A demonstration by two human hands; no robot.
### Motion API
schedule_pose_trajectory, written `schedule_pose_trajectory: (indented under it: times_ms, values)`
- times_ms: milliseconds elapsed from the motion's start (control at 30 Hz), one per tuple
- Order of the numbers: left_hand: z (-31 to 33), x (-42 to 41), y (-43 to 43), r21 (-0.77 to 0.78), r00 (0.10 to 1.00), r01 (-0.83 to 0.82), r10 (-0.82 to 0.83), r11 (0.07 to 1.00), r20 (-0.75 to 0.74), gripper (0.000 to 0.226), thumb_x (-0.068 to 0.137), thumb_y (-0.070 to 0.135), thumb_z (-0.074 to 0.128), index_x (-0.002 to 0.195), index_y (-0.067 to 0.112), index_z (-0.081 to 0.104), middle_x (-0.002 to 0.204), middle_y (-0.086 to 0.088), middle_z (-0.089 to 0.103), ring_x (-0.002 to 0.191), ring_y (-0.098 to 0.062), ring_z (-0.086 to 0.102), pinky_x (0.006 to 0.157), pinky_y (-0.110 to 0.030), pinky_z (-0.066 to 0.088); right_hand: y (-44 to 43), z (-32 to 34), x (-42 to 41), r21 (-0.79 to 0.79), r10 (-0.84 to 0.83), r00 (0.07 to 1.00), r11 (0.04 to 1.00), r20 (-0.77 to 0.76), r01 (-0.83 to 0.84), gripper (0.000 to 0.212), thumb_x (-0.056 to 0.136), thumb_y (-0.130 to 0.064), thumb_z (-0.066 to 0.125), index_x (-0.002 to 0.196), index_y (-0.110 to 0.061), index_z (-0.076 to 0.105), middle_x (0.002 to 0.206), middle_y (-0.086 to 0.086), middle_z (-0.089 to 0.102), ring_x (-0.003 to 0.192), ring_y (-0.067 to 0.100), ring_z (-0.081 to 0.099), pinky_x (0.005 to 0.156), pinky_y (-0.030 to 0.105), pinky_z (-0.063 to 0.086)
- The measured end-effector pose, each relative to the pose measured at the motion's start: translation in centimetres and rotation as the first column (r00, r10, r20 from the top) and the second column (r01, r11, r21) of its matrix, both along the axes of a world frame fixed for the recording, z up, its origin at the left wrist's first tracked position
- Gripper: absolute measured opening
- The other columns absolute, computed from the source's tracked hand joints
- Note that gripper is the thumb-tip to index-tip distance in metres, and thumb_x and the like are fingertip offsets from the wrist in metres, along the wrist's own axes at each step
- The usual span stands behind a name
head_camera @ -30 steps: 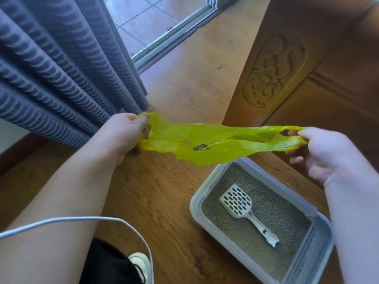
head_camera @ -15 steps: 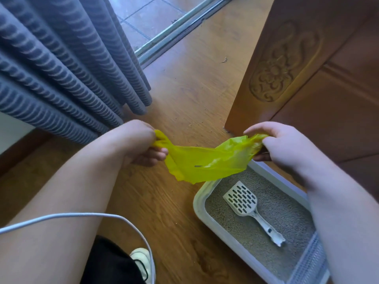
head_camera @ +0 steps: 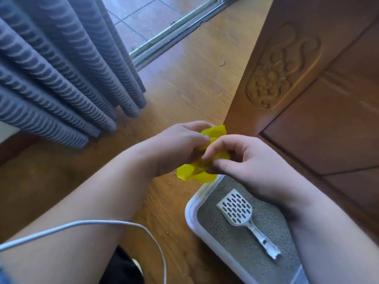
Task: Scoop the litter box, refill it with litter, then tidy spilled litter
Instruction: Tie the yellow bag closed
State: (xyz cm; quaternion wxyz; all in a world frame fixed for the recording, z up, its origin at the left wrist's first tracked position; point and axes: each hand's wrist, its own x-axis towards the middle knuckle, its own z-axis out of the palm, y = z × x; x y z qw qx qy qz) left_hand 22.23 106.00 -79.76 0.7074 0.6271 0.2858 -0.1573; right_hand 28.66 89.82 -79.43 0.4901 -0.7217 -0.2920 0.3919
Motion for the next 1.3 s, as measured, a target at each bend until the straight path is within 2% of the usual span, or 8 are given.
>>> schedule_pose_trajectory:
  times_ms: [200, 300, 533, 600, 700, 867, 1100, 1300]
  values:
    - [0.1, 0.8, -1.2, 0.137, 0.985, 0.148, -0.158, 0.980, 0.064, 0.029, 0.089, 0.004, 0.042, 0.095, 0.011, 0.069, 0.080, -0.024, 0.062, 0.074, -0.027, 0.059, 0.088, -0.057, 0.052, -1.1, -0.8, 1.7, 0.060, -0.342, 0.887, 0.938, 0.311, 0.341, 0.020, 0.091, -0.005, 0.064, 0.087, -0.022, 0.074, 0.078, -0.011, 0.071, 0.070, 0.002, 0.062, 0.068, 0.016, 0.048]
    - [0.4, 0.7, -1.0, 0.170, 0.975, 0.177, -0.196, 0.969, 0.103, 0.033, 0.077, 0.013, 0.043, 0.096, 0.010, 0.070, 0.076, -0.017, 0.058, 0.071, -0.023, 0.054, 0.076, -0.046, 0.053, -0.6, -1.9, 1.4, 0.127, -0.412, 0.892, 0.910, 0.187, 0.394, 0.018, 0.097, -0.008, 0.057, 0.091, -0.017, 0.071, 0.086, -0.001, 0.072, 0.081, 0.015, 0.065, 0.076, 0.028, 0.053]
    - [0.4, -0.3, -1.3, 0.481, 0.950, 0.166, -0.270, 0.861, 0.155, 0.030, 0.086, 0.001, 0.045, 0.096, 0.027, 0.057, 0.063, 0.005, 0.060, 0.062, -0.016, 0.053, 0.066, -0.041, 0.053, 0.6, -3.6, 0.8, -0.055, -0.409, 0.890, 0.912, -0.203, 0.407, 0.017, 0.102, -0.014, 0.050, 0.092, -0.018, 0.064, 0.061, -0.001, 0.059, 0.053, 0.012, 0.053, 0.047, 0.023, 0.042]
    - [0.7, -0.6, -1.7, 0.543, 0.924, 0.196, -0.339, 0.816, 0.175, 0.037, 0.087, 0.001, 0.044, 0.100, 0.034, 0.055, 0.066, 0.004, 0.060, 0.062, -0.018, 0.053, 0.062, -0.038, 0.051, 0.4, -3.9, 1.2, -0.151, -0.341, 0.926, 0.936, -0.164, 0.317, 0.009, 0.094, -0.029, 0.061, 0.097, -0.022, 0.065, 0.061, -0.001, 0.062, 0.054, 0.012, 0.052, 0.050, 0.027, 0.040]
    - [0.7, -0.9, -1.7, 0.668, 0.900, 0.263, -0.426, 0.696, 0.089, 0.034, 0.088, 0.005, 0.045, 0.095, 0.035, 0.061, 0.073, 0.002, 0.063, 0.064, -0.014, 0.055, 0.061, -0.033, 0.047, 0.2, -4.3, 1.6, -0.320, -0.336, 0.940, 0.898, -0.053, 0.302, 0.040, 0.073, -0.050, 0.073, 0.106, -0.030, 0.063, 0.073, 0.000, 0.070, 0.053, 0.012, 0.057, 0.055, 0.030, 0.043]
    - [0.2, -0.9, -1.4, 0.746, 0.903, 0.345, -0.418, 0.570, -0.099, 0.028, 0.088, 0.008, 0.045, 0.087, 0.028, 0.066, 0.072, 0.002, 0.062, 0.061, -0.007, 0.052, 0.054, -0.021, 0.039, 0.5, -4.1, 1.4, -0.274, -0.340, 0.939, 0.910, -0.056, 0.313, 0.036, 0.085, -0.012, 0.056, 0.115, -0.032, 0.060, 0.087, 0.001, 0.065, 0.061, 0.012, 0.062, 0.063, 0.037, 0.049]
    - [0.3, -0.3, -0.5, 0.594, 0.944, 0.326, -0.286, 0.735, -0.165, 0.029, 0.083, 0.000, 0.041, 0.074, 0.014, 0.065, 0.055, 0.002, 0.048, 0.049, -0.013, 0.041, 0.038, -0.017, 0.030, 0.1, -2.2, 0.7, -0.110, -0.060, 0.990, 0.991, 0.131, 0.075, 0.056, 0.073, -0.006, 0.058, 0.116, -0.042, 0.060, 0.110, -0.010, 0.054, 0.086, 0.006, 0.057, 0.077, 0.020, 0.046]
    - [0.8, -0.4, 0.1, 0.175, 0.998, 0.032, -0.023, 0.984, -0.055, 0.038, 0.082, -0.010, 0.036, 0.072, 0.013, 0.065, 0.058, -0.005, 0.055, 0.054, -0.018, 0.053, 0.057, -0.025, 0.045, 0.2, -3.0, 1.2, -0.055, -0.321, 0.848, 0.924, 0.421, 0.377, 0.027, 0.084, -0.009, 0.067, 0.101, -0.030, 0.064, 0.107, -0.004, 0.060, 0.092, 0.000, 0.057, 0.076, 0.004, 0.041]
